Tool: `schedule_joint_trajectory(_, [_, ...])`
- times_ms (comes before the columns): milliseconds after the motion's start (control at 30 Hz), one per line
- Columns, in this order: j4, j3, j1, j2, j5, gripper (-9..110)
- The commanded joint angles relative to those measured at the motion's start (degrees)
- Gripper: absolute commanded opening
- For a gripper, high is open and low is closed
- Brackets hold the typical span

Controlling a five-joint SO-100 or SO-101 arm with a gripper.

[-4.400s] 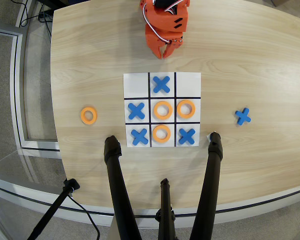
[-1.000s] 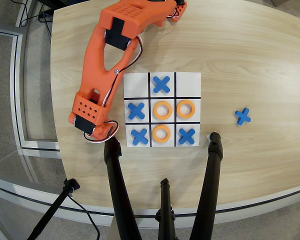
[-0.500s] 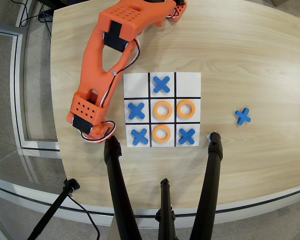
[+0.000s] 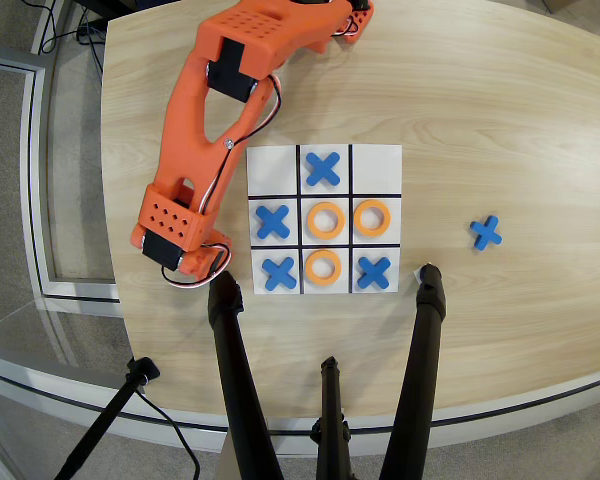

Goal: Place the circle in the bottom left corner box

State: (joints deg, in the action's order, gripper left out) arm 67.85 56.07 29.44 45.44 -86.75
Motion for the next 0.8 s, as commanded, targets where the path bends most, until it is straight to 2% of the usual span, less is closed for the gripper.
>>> schedule_joint_trajectory(0, [1.05,0.44,1.49,0.18,-2.46,17])
schedule_joint_trajectory(567, [-8.26,0.44,5.19,-1.23,-6.42,17])
schedule_joint_trajectory(767, [-8.00,0.88,5.19,-1.14,-6.33,8])
